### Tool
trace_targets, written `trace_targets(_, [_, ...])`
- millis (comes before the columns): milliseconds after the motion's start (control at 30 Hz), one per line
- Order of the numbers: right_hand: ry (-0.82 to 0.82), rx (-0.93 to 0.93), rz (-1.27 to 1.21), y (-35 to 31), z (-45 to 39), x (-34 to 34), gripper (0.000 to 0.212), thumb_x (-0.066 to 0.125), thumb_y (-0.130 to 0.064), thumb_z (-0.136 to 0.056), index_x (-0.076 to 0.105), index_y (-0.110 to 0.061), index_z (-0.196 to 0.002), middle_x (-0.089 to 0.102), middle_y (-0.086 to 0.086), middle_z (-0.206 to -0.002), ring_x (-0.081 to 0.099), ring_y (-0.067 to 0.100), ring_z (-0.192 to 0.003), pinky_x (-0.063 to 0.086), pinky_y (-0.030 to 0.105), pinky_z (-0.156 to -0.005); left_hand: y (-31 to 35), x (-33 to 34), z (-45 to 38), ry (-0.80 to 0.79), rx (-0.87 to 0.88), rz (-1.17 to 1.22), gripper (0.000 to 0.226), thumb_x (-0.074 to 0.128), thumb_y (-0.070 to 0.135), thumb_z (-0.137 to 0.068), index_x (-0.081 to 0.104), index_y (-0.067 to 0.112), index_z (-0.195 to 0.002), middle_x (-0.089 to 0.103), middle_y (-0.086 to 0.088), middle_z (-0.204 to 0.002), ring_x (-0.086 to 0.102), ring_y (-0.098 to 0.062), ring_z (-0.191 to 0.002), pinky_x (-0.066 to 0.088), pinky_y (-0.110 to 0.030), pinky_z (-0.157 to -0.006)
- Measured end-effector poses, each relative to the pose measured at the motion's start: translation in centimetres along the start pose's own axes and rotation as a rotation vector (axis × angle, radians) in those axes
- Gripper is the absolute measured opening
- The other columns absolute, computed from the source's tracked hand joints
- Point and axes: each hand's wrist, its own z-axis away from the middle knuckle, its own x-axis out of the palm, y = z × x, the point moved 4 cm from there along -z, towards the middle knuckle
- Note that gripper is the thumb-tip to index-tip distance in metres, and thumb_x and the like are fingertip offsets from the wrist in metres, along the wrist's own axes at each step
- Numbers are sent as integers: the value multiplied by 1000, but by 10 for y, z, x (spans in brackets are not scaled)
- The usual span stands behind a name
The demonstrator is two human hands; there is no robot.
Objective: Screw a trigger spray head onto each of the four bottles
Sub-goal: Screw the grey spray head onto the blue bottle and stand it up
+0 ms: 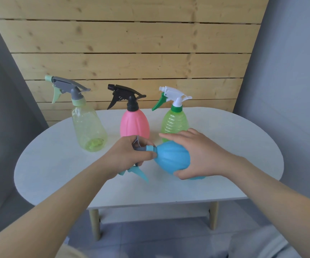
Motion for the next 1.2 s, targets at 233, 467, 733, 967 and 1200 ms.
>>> trace_targets(233, [78,138,-436,22,5,-15,78,81,-46,-62,43,-49,-130,44,-19,-133,41,-6,-116,33,11,-96,-11,-15,-6,11,-142,146,45,74,31,-71,61,-1,-100,50,2,-47,31,-16,-50,29,-22,-45])
trace_targets(467, [-18,296,-996,29,8,-5,45,70,-51,-69,59,-40,-111,66,-6,-111,65,11,-98,54,32,-80,-9,-22,4,-67,-22,142,20,76,24,-76,62,21,-91,59,5,-58,49,-11,-54,39,-18,-47])
trace_targets(733, [-183,344,-1379,18,6,8,67,71,-47,-70,41,-35,-128,52,1,-130,63,27,-109,57,45,-71,-8,-34,6,-86,19,143,32,79,31,-66,64,20,-92,61,2,-63,53,-12,-60,44,-24,-58])
trace_targets(967, [-174,363,-1082,22,6,0,61,51,-67,-73,57,-28,-119,71,11,-104,71,31,-81,53,30,-49,-11,-32,10,-119,21,228,33,74,20,-66,60,13,-95,61,1,-64,56,-11,-59,47,-19,-55])
trace_targets(1200, [-227,267,-1245,21,8,-1,58,63,-54,-78,50,-32,-130,60,2,-130,62,24,-113,56,41,-83,-16,-34,11,-131,-78,286,36,74,25,-67,59,12,-96,54,-2,-61,47,-14,-58,42,-24,-58])
